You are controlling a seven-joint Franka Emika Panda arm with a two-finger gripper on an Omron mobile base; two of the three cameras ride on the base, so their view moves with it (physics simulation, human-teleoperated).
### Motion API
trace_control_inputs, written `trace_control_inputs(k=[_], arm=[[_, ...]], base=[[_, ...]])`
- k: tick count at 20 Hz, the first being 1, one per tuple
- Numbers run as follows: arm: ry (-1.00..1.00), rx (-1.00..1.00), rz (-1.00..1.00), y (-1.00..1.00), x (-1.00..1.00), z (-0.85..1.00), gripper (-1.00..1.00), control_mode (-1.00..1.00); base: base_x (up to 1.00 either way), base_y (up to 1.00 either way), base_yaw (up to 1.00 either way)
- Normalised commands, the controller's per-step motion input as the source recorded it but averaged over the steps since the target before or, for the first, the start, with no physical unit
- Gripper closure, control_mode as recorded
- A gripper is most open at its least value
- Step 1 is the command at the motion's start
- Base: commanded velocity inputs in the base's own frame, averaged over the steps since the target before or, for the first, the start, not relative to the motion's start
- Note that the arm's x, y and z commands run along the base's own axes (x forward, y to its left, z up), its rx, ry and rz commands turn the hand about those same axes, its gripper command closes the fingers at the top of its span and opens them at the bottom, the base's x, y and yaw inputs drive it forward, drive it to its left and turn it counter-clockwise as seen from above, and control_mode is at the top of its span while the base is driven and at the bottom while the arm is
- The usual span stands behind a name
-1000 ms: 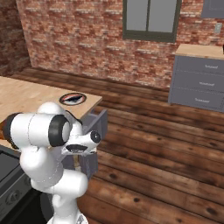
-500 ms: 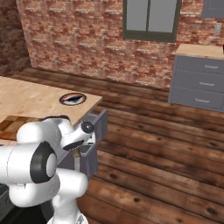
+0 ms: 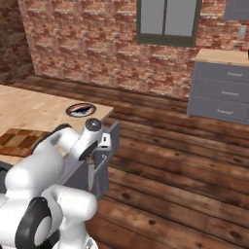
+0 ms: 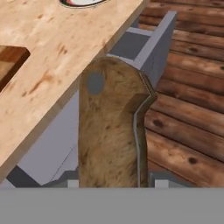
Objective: Pick up the knife from the drawer and place it on the cutting board. Then place the meat from the plate to the cutting board.
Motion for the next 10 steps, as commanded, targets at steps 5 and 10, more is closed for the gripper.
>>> trace_control_inputs(k=[5,10], arm=[[0.00,-0.06,-0.08,-0.46,0.01,0.46,1.00,-1.00],[0.03,-0.16,-0.07,-0.07,0.00,0.06,1.00,-1.00]], base=[[0.00,0.00,0.00],[0.00,0.00,0.00]])
